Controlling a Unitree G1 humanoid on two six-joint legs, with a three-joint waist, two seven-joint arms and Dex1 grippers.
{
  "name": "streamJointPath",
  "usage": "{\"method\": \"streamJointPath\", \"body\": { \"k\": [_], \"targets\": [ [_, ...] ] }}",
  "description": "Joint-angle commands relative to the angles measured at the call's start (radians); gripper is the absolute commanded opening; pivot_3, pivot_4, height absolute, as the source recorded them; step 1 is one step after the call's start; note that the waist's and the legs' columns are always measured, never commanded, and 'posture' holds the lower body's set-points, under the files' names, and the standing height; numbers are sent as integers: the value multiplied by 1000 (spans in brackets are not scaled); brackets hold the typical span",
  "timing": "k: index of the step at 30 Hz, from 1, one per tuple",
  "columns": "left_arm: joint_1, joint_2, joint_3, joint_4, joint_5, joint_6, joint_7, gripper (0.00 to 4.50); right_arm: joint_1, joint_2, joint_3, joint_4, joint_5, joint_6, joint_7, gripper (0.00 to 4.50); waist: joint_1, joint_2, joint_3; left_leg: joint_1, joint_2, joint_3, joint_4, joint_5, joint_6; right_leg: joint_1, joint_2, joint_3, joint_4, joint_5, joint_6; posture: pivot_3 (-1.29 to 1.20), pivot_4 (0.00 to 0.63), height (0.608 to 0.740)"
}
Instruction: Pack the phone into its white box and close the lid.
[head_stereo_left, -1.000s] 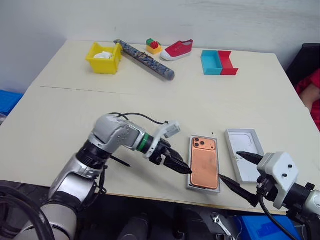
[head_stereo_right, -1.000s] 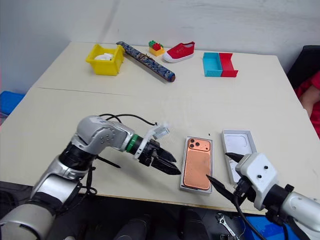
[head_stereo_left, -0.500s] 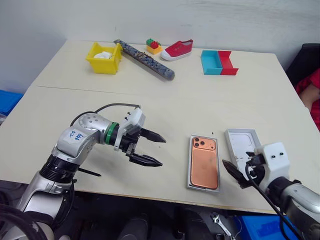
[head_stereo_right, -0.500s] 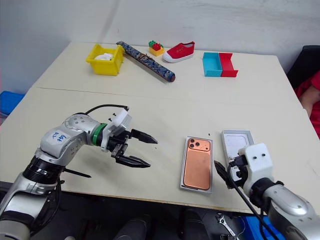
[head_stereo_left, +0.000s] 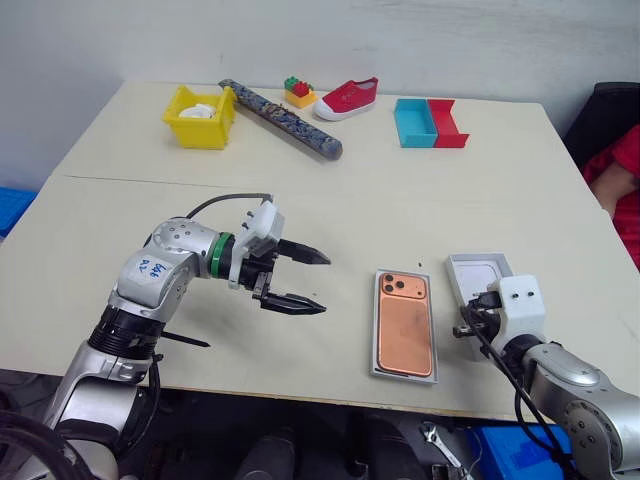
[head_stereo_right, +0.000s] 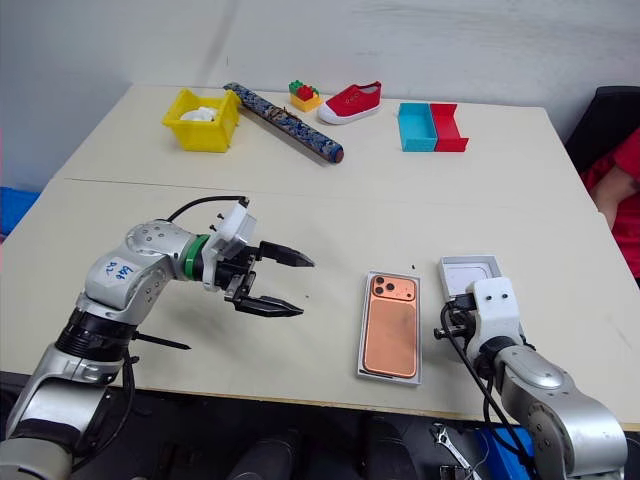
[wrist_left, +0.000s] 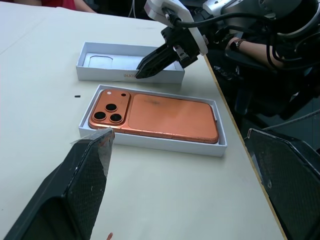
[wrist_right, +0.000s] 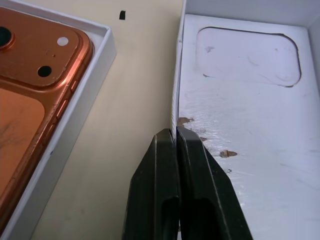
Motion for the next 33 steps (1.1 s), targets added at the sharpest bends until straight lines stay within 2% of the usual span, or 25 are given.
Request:
{"method": "streamJointPath", "body": {
  "k": [1, 5, 10, 12, 14, 17, 18, 21, 24, 26, 30, 33],
  "targets": [
    [-18, -16, 15, 6, 20, -20, 8, 4500, 9, 7, 4, -13, -25, -27, 3, 47, 1, 0, 0, 0, 0, 0, 0, 0, 0, 0, 0, 0, 0, 0, 0, 0, 150, 740],
    [-9, -26, 10, 21, 38, -12, 12, 4500, 11, 17, -43, -69, 8, -34, 32, 47, 1, 0, 0, 0, 0, 0, 0, 0, 0, 0, 0, 0, 0, 0, 0, 0, 150, 740],
    [15, -17, 3, 23, 55, -29, -7, 4500, -9, 64, -210, -211, 313, 70, 103, 47, -3, 1, 0, 0, 0, 0, 0, 0, 0, 0, 1, 0, 1, 0, 0, 0, 150, 740],
    [23, -16, 6, 21, 58, -27, -11, 4500, -5, 54, -257, -229, 555, 83, 84, 47, -4, 1, 0, 0, 1, 0, 0, 0, 0, 0, 1, 0, 1, 0, 0, 0, 150, 740],
    [30, -17, 9, 21, 61, -30, -10, 4500, 10, 6, -245, -203, 868, 7, -29, 47, -6, 1, 0, 1, 1, 0, 0, 0, 0, 0, 1, 0, 1, 0, 0, 0, 150, 740],
    [37, -17, 13, 17, 66, -27, -8, 4500, 17, -86, -112, -142, 1327, -218, -267, 47, -13, 2, 1, 1, 1, 0, 0, 0, 1, 0, 0, 0, 0, 0, 0, 0, 150, 740],
    [39, -15, 13, 17, 68, -28, -10, 4500, 12, -92, -60, -130, 1412, -280, -307, 47, -15, 1, 1, 1, 1, 0, 0, 0, 1, 1, 0, 0, 0, 0, 0, 0, 150, 740],
    [43, -6, 16, 15, 76, -29, -8, 4500, -27, -72, 78, -97, 1476, -392, -319, 47, -20, 1, 1, 2, 1, 0, 0, 0, 1, 1, 0, 0, 0, 0, 0, 0, 150, 740],
    [43, 4, 29, 14, 80, -26, 3, 4500, -60, 25, 186, -36, 1476, -475, -330, 47, -24, 0, 0, 2, 1, 0, 0, 0, 1, 1, 0, 0, 0, 0, 0, 0, 150, 740],
    [51, 15, 43, 7, 79, -24, 15, 4500, -67, 110, 233, 20, 1476, -508, -339, 47, -23, 0, 0, 2, 1, 0, 0, 0, 1, 1, 0, 0, 1, 0, 0, 0, 150, 740],
    [70, 29, 66, -10, 66, -11, 32, 4500, -76, 195, 264, 101, 1476, -519, -348, 47, -22, 1, 1, 1, 1, 0, 0, 0, 1, 0, 0, 1, 2, 0, 0, 0, 150, 740],
    [108, 42, 86, -42, 62, -13, 47, 3957, -70, 218, 274, 180, 1476, -509, -340, 0, -22, 1, 1, 1, 1, 0, 0, 0, 2, 0, 1, 1, 2, 0, 0, 0, 150, 740]
  ]
}}
